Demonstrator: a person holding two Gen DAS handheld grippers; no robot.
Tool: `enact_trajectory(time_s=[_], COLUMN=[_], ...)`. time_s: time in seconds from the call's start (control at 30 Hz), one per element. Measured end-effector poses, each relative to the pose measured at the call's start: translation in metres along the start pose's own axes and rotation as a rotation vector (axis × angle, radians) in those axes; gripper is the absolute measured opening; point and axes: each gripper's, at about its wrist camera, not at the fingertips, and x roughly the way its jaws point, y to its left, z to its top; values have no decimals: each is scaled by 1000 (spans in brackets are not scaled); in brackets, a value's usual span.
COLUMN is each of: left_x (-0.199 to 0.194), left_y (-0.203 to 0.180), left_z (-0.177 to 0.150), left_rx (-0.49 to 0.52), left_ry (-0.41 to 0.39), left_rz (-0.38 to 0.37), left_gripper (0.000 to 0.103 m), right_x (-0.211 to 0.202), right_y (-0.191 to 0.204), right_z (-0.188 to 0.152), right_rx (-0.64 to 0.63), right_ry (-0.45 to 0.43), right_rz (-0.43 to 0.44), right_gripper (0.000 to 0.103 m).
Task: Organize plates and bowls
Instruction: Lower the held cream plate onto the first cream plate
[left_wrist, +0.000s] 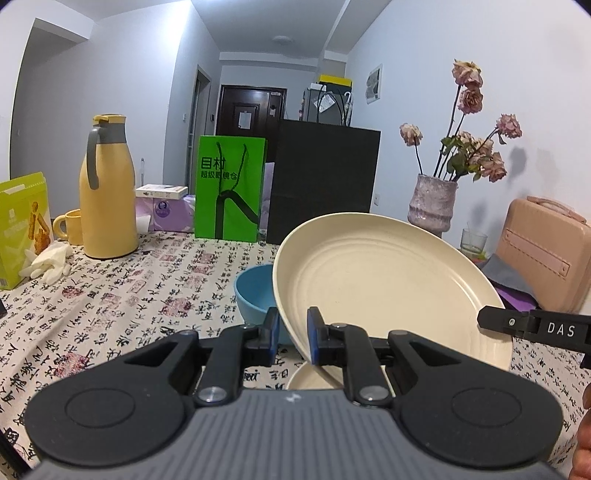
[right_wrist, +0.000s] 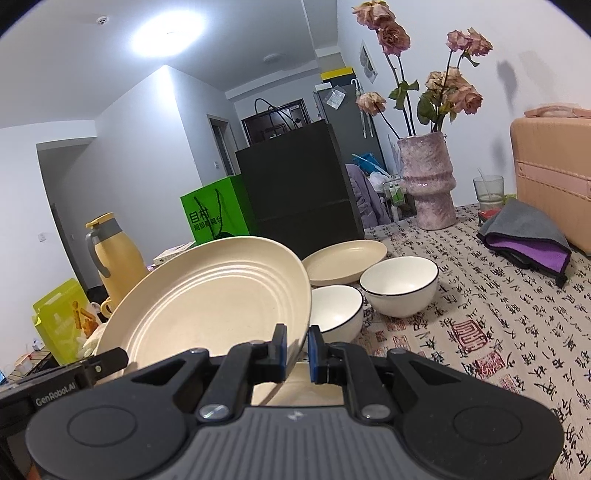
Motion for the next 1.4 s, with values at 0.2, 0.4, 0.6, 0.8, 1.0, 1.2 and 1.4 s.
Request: enact_trajectory(time_s=[0.2, 0.4, 0.6, 0.8, 1.0, 1.2, 1.4], left_x=[4, 9, 12, 17, 22, 25, 30], left_y=[-2, -3, -5, -7, -10, -11, -13], left_z=[-7, -14, -19, -24, -30, -34, -37], left_rx=[6, 13, 19, 30, 38, 46, 53], left_ry=[24, 50, 67, 90, 113, 127, 142], left_rz=[-7, -11, -12, -16, -17, -18, -23], left_gripper=[16, 16, 16, 17, 17, 17, 17], right_x=[1, 3, 6, 9, 14, 16, 18], right_y=[-6, -11, -14, -20, -26, -29, -33], right_z=[-7, -13, -18, -24, -29, -33, -36], right_rx=[9, 18, 27, 39, 51, 57, 63], right_ry=[22, 37, 57, 74, 96, 106, 120], right_rz=[-7, -12, -16, -20, -27, -31, -39], right_gripper=[11, 11, 11, 11, 11, 11, 11])
